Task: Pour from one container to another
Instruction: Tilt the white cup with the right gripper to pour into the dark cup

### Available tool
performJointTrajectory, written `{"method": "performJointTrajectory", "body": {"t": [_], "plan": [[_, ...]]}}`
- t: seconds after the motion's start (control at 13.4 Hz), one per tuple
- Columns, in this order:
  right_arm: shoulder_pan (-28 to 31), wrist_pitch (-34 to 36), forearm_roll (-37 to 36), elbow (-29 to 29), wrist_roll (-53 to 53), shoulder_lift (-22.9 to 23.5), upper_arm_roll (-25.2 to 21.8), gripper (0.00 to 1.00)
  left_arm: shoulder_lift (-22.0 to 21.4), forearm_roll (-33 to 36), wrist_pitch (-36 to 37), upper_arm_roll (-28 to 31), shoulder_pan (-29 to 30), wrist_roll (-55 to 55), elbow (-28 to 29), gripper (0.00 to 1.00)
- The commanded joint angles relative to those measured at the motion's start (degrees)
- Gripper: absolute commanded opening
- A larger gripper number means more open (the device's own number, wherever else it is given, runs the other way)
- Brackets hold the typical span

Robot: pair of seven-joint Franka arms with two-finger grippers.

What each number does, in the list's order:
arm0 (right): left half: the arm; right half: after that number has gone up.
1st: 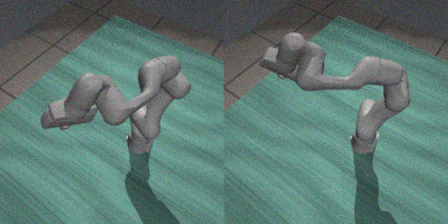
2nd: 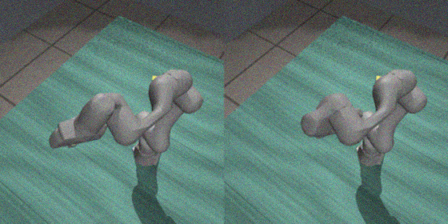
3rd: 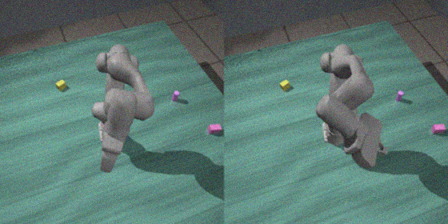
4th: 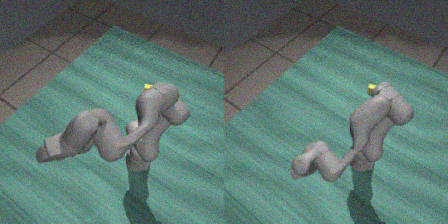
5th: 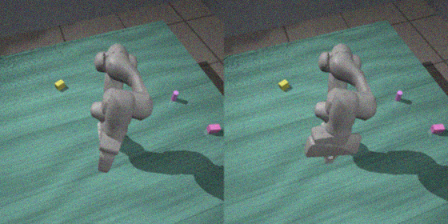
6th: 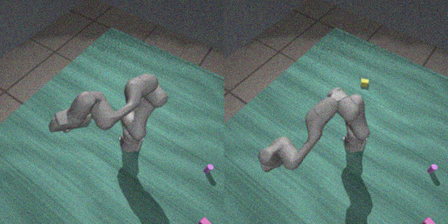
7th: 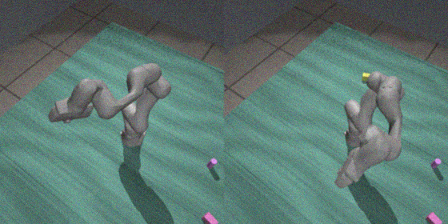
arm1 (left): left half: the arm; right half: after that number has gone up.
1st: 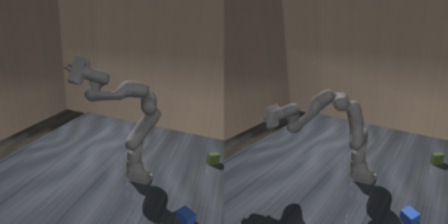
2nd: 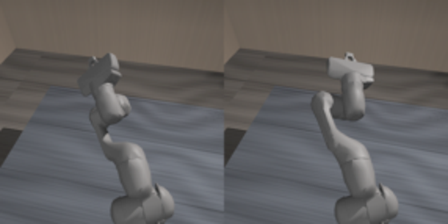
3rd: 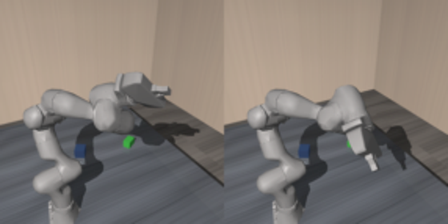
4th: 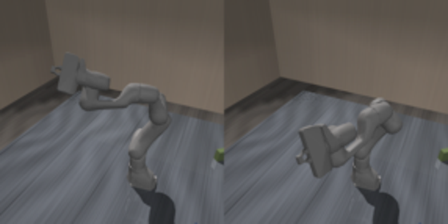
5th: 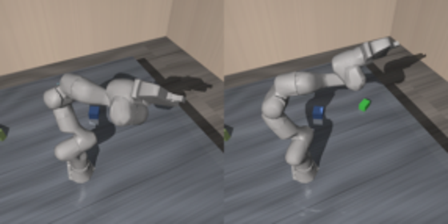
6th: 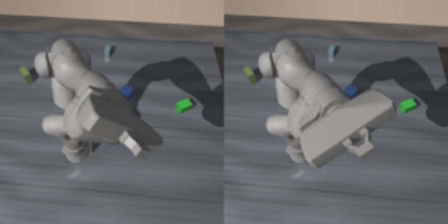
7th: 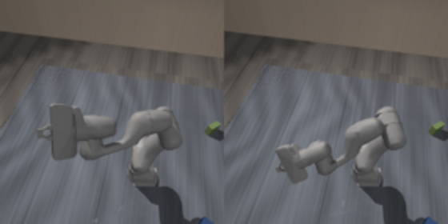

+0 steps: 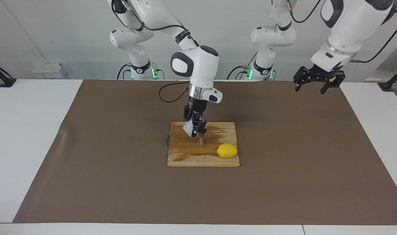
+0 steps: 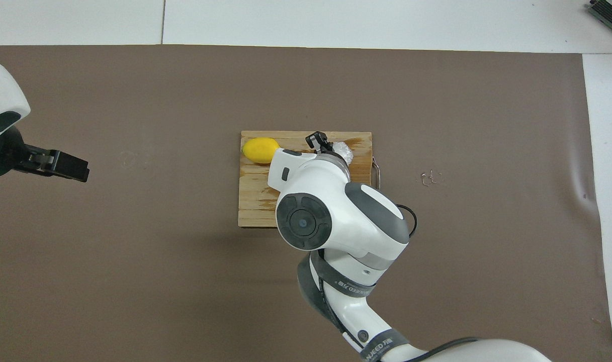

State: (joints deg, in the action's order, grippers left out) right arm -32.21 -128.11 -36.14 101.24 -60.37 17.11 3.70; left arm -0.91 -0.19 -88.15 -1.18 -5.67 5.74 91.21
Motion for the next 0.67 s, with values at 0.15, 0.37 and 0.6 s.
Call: {"method": "performJointTrajectory", "body": {"t": [0.15,0.37,0.6], "plan": [[-0.22,0.32,-4.03,-0.08,4.29,0.12,0.08,0.0,-0.41,-0.69,1.05,0.04,0.31,-0.2,-0.51,1.0],[-0.22,0.06,-4.03,-0.08,4.29,0.2,0.08,0.0,-0.41,-0.69,1.05,0.04,0.31,-0.2,-0.51,1.0],[-0.22,0.14,-3.85,-0.34,4.29,0.2,0.08,0.0,-0.41,-0.69,1.05,0.04,0.31,-0.2,-0.51,1.0]]}}
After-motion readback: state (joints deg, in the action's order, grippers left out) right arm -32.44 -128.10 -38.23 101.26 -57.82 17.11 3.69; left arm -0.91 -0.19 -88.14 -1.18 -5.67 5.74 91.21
